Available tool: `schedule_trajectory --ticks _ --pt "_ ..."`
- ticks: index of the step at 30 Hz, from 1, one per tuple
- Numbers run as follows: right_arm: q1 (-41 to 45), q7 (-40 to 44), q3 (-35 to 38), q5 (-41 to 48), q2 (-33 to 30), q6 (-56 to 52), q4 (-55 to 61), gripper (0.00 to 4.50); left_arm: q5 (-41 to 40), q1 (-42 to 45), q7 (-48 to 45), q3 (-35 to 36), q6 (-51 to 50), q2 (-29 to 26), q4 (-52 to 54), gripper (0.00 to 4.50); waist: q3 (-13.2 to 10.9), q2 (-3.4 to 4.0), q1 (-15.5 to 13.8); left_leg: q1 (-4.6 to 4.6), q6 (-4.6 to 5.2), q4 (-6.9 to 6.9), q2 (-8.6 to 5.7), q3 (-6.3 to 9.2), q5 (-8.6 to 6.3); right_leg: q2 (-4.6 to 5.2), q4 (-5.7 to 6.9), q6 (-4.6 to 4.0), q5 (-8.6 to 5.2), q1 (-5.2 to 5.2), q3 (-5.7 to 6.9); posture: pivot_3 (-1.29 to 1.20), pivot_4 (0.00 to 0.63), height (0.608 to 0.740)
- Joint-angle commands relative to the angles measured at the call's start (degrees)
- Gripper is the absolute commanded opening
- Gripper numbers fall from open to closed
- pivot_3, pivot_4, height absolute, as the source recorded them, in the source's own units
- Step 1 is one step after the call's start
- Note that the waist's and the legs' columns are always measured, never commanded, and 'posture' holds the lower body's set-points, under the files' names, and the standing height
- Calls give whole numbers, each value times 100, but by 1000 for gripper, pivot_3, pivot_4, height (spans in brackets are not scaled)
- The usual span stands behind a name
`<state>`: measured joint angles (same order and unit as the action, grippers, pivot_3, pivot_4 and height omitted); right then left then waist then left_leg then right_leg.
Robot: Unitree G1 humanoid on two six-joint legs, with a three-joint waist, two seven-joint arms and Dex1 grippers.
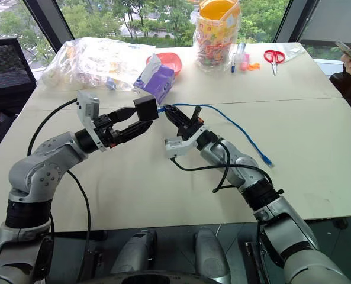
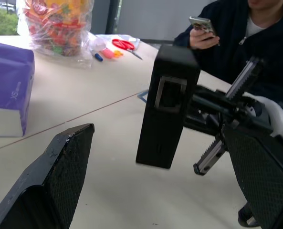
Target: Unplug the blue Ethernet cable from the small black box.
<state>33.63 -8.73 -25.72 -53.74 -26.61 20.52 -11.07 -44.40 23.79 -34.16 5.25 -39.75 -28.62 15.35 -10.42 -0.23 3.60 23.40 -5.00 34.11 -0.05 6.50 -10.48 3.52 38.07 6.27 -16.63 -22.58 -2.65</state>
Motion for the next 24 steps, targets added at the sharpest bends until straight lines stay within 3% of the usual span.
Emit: schedule_trajectory --ticks 1,5,6,8,14,15,24 --pt "47 -69 84 -13 -34 65 231 21 -100 155 -89 126 -7 8 115 4500 -1 -2 0 0 0 0 0 0 0 0 0 0 0 0 0 0 150 740" --pt "61 -64 87 -21 -44 92 188 21 -147 184 -166 143 -61 -8 143 4500 -3 -5 0 0 0 0 0 0 0 0 0 0 0 0 0 0 150 740" --pt "65 -62 88 -23 -45 97 181 5 -151 183 -179 146 -73 -14 148 4237 -4 -8 -1 0 0 0 0 0 0 0 0 0 0 0 0 0 150 740" --pt "78 -55 96 -14 -53 113 160 0 -128 174 -227 130 -87 -37 163 3557 -7 -12 -2 0 0 0 0 0 0 0 0 0 0 0 0 0 150 740" --pt "83 -3 115 42 -63 147 165 0 128 86 -440 -26 4 -140 152 682 -14 -23 -6 0 0 0 0 0 0 0 0 -1 0 0 0 0 150 740" --pt "75 4 111 44 -65 155 180 0 143 91 -447 -25 13 -127 135 406 -14 -24 -13 0 0 0 0 0 0 0 0 -1 -1 0 0 0 150 740" --pt "11 122 115 75 -117 269 377 0 426 131 -466 -80 37 -74 -14 425 -29 -48 -72 0 0 0 0 0 0 1 -3 -1 -1 0 0 0 150 740"
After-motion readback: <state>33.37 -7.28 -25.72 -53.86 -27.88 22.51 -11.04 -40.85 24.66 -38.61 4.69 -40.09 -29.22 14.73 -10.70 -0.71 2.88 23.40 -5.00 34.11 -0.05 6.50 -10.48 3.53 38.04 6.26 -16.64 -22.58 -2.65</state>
